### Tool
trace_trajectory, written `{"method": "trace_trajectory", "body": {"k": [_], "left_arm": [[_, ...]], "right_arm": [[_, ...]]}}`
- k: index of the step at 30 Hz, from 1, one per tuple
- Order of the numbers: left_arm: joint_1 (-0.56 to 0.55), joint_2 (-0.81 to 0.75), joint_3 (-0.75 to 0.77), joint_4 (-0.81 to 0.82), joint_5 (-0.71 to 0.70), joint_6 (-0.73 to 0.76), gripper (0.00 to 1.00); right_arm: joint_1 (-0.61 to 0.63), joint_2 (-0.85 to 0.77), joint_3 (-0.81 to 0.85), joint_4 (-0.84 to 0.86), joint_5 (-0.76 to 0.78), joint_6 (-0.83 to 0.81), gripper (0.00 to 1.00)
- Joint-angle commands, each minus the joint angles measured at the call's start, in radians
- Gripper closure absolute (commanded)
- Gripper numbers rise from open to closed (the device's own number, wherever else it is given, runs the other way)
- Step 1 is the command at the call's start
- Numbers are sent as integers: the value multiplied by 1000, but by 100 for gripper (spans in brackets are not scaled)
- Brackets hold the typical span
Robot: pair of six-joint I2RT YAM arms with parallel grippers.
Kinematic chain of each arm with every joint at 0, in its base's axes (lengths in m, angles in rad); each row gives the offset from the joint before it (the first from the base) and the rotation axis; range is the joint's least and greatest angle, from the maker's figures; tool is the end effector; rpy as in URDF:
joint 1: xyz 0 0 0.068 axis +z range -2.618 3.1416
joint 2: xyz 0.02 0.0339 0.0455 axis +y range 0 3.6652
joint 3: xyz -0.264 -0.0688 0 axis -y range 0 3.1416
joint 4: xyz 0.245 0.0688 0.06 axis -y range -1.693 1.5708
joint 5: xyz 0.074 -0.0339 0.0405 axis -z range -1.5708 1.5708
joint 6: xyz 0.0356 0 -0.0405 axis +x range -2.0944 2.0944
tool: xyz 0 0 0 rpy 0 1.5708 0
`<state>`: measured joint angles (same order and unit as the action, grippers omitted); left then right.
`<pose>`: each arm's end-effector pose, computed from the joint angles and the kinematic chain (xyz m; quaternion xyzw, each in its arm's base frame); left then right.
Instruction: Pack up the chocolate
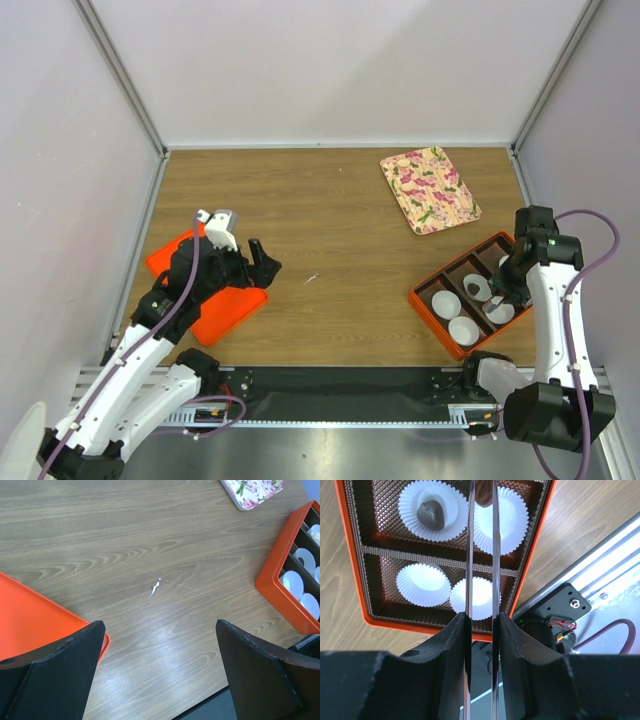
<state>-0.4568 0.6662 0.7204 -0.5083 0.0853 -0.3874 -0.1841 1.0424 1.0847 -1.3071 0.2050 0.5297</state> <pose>0.1353 -0.0699 0.3018 0.0520 0.8461 -0.2498 0.4680 0.1579 -0.0368 0.3080 0.3581 0.9157 -0.0736 0.1667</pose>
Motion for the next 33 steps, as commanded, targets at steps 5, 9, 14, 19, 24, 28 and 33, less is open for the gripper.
{"method": "trace_trajectory", "body": {"k": [5, 9, 14, 19, 24, 28, 33], "left_arm": [[-6, 3, -2, 37, -2, -5, 0], [-6, -7, -3, 37, 4, -5, 0], [-6, -13, -3, 40, 22, -4, 0], [-17, -36, -7, 42, 21, -4, 0], [-23, -42, -6, 40, 21, -5, 0], [-28, -47, -6, 39, 18, -5, 0], [-28, -42, -6, 42, 21, -8, 0]], "right_arm": [[17, -80, -12, -18, 31, 32, 68], [17, -74, 7, -58, 54, 47, 68], [29, -131, -17, -80, 79, 92, 68], [31, -202, -63, -89, 59, 110, 68], [37, -232, -75, -109, 42, 137, 67], [51, -234, -94, -130, 22, 156, 66], [72, -240, -94, -168, 51, 173, 67]]}}
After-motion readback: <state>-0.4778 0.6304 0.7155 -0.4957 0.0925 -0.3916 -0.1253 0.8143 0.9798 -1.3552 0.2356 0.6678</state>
